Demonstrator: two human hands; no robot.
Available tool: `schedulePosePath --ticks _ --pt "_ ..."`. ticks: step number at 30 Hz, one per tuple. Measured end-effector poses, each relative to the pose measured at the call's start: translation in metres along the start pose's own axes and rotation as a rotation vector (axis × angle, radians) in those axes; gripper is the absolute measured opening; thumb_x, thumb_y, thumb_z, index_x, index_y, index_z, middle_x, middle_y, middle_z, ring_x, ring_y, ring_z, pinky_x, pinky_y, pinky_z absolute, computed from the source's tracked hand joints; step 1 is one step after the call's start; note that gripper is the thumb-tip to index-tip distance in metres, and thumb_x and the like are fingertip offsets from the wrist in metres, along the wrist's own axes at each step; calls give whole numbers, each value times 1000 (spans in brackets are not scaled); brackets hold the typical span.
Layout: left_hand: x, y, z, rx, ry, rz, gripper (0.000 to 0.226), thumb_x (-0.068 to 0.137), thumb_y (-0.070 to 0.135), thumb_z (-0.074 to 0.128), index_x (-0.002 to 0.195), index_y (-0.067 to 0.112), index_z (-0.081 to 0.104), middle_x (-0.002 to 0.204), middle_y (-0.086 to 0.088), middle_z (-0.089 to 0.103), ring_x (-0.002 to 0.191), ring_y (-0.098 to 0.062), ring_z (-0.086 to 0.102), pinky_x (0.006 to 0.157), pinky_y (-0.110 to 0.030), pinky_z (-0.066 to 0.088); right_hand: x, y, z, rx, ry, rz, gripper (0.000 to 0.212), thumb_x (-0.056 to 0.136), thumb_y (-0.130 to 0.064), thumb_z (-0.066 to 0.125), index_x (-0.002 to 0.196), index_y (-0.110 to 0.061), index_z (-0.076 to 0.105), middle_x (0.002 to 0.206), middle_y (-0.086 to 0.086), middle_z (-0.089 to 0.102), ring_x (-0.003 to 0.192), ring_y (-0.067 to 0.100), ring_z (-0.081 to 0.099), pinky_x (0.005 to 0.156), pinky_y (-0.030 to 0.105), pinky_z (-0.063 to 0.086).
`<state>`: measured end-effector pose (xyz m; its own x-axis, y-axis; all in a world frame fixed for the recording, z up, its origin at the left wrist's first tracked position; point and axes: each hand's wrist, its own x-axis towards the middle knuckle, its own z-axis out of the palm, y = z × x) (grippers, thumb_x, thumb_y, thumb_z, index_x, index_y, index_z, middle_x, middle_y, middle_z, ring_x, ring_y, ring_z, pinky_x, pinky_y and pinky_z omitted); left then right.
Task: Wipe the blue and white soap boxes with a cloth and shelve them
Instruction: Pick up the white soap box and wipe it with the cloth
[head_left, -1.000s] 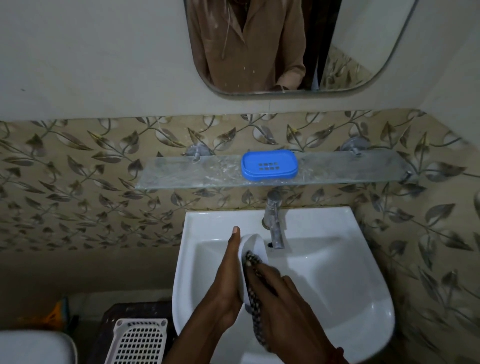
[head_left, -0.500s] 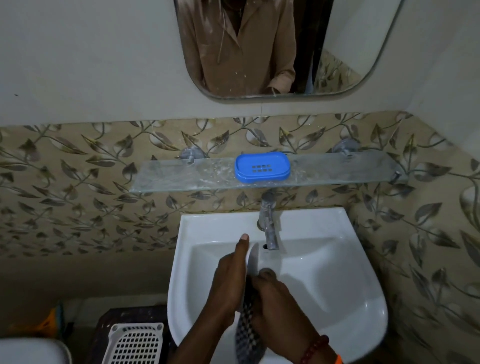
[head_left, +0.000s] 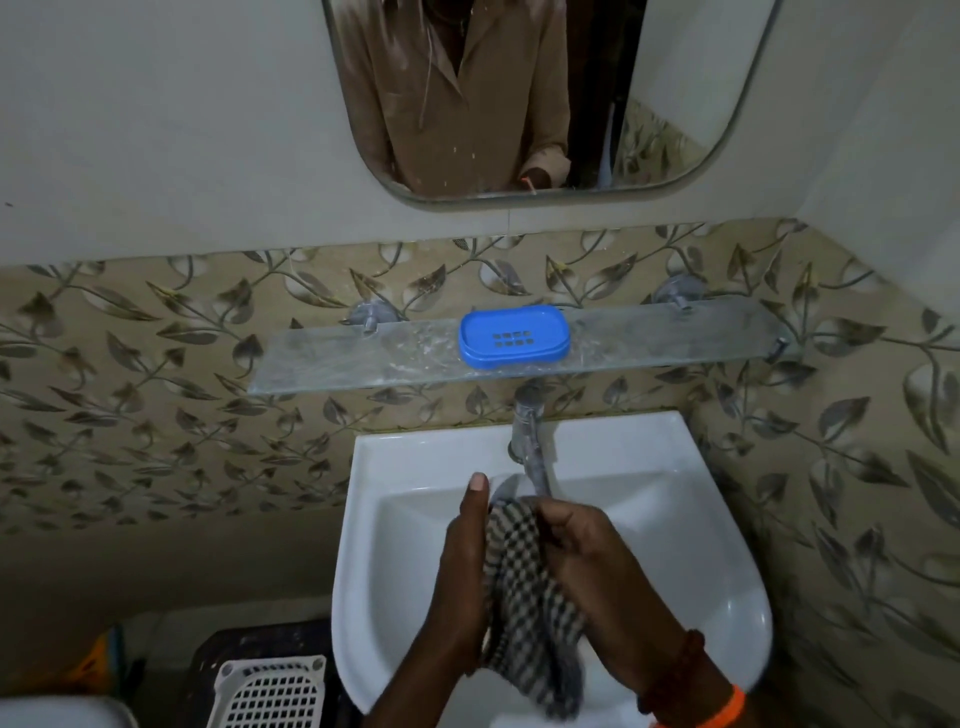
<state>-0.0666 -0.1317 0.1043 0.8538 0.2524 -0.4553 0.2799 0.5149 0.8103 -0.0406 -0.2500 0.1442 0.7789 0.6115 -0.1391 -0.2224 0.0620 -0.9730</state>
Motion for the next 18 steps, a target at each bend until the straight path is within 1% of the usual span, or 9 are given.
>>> schedulePosePath --ticks 1,3,5,7,10,11,13,15,18 --pt "2 6 -2 6 27 21 81 52 88 71 100 23 81 116 -13 75 105 -24 72 94 -39 56 -5 6 1 -187 -13 -46 30 100 1 50 110 -10 76 106 11 77 101 23 74 88 27 58" --pt "6 13 -4 93 56 123 82 51 97 62 113 43 68 146 5 56 126 -11 56 110 -33 40 -12 17 1 -594 -42 -67 34 99 -3 51 118 -22 73 112 5 74 108 17 68 98 28 53" --pt "7 8 -3 120 59 103 90 41 102 58 112 46 63 145 8 55 127 -12 54 113 -36 38 -13 25 -4 -868 19 -57 37 98 -7 49 121 -27 69 116 -1 70 113 11 61 103 21 46" --pt "7 5 0 9 95 39 101 23 102 62 105 43 65 132 2 64 117 -19 63 111 -45 45 -11 23 -4 -956 173 -83 35 99 -9 48 122 -27 67 116 -4 67 110 6 60 98 10 42" --pt "10 8 -2 -159 191 5 120 23 100 65 122 33 70 133 -8 67 118 -31 65 113 -54 44 -18 15 -14 -768 378 -190 29 101 -8 52 111 -25 72 108 -8 72 102 5 66 92 20 51" --pt "11 10 -6 -224 205 -7 111 36 100 64 122 30 73 136 -11 67 116 -33 67 110 -54 46 -22 12 -22 -588 436 -212 29 100 -5 53 107 -24 75 104 -9 75 100 8 70 89 25 56" --pt "9 18 -13 -289 174 -44 80 71 91 51 103 26 84 129 -14 72 102 -31 76 102 -51 51 -25 12 -40 -214 565 -244 34 99 3 54 101 -22 77 103 -4 79 99 15 74 85 28 61" --pt "10 22 -18 -275 114 -109 81 81 83 48 111 16 82 121 -17 77 103 -35 76 104 -51 51 -22 14 -47 87 650 -228 29 97 1 55 103 -17 76 107 3 78 102 21 74 87 34 61" --pt "10 18 -5 -50 183 -123 69 95 68 46 126 11 71 110 -13 80 103 -35 74 88 -44 58 -11 25 -31 174 713 -197 19 94 -4 61 100 -15 75 103 6 79 99 25 74 79 33 61"
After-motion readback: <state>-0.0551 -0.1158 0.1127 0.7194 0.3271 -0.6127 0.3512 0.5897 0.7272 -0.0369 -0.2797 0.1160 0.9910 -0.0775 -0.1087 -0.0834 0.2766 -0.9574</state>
